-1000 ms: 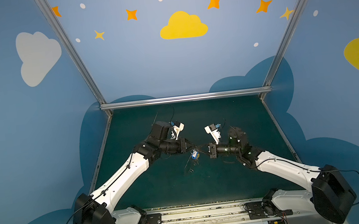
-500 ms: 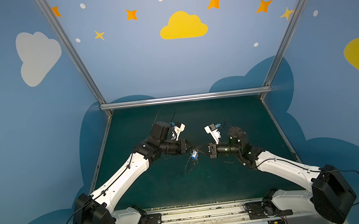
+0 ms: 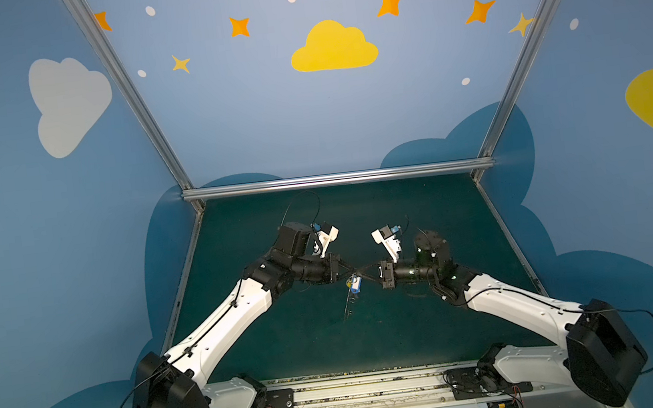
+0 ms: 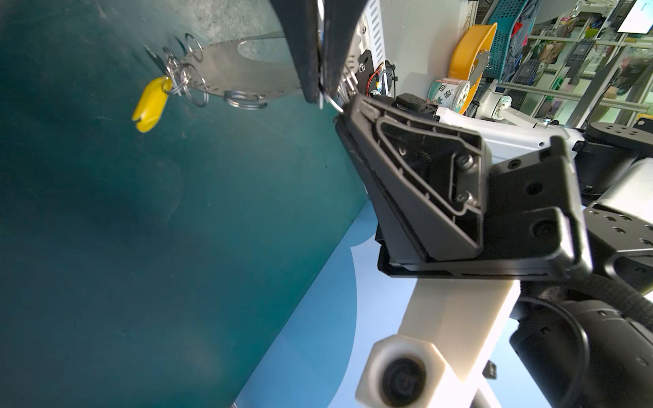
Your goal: Put the keys on the keyring
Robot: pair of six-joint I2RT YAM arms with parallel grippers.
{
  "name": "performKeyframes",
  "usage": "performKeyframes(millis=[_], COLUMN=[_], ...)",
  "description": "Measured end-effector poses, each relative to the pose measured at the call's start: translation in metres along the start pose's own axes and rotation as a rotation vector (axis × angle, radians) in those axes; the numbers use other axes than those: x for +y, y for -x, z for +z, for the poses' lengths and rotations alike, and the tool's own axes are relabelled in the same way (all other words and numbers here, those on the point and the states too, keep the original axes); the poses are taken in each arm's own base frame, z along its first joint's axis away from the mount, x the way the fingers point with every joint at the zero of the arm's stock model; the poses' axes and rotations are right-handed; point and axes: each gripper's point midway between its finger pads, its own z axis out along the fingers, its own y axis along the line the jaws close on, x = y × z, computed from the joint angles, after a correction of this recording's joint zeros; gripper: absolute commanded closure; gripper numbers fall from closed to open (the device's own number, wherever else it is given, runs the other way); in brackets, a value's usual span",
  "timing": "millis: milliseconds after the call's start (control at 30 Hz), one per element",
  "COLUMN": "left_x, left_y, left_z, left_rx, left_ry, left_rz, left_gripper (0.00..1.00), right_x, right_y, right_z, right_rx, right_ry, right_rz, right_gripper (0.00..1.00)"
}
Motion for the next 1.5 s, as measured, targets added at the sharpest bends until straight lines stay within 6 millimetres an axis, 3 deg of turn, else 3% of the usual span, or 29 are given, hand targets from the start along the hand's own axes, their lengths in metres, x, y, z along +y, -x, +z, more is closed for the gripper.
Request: performKeyframes(millis=[133, 233, 333, 400, 567, 767, 1000, 1500], left_x=[0.002, 0.007, 0.011, 0.013, 0.014, 0.013, 0.015, 0.014], left_y=[-0.001, -0.004, -0.005, -0.005, -0.005, -0.004, 0.002, 0.001], left_z=[0.001, 0.002, 0.003, 0.004, 0.005, 0.004, 0.006, 0.009], left_rx=[0.000, 0.006, 0.008, 0.008, 0.009, 0.011, 0.026, 0.054], left_ry=[0.018, 0.041, 0.058, 0.067, 0.069, 0.062, 0.053, 0.032], left_rz=[-0.010, -0.030, -0.051, -0.064, -0.090, -0.131, -0.209, -0.270], left_gripper=[0.96, 0.96, 0.96, 0.96, 0.96, 0.96, 0.96, 0.96], right_x=[-0.004, -0.002, 0.004, 0.010, 0.019, 0.015, 0.010, 0.002], right_y=[0.000, 0.005, 0.012, 0.015, 0.006, -0.009, -0.019, -0.005], right_z=[-0.001, -0.007, -0.017, -0.022, -0.018, -0.007, 0.001, 0.014], right_rx=[0.001, -0.029, -0.066, -0.081, -0.052, 0.000, 0.020, 0.000], right_ry=[-0.030, -0.059, -0.083, -0.086, -0.066, -0.080, -0.138, -0.281], right_rz=[-0.004, -0.037, -0.081, -0.115, -0.173, -0.211, -0.284, -0.404], right_gripper=[0.77, 0.78, 0.89, 0.91, 0.74, 0.77, 0.67, 0.64])
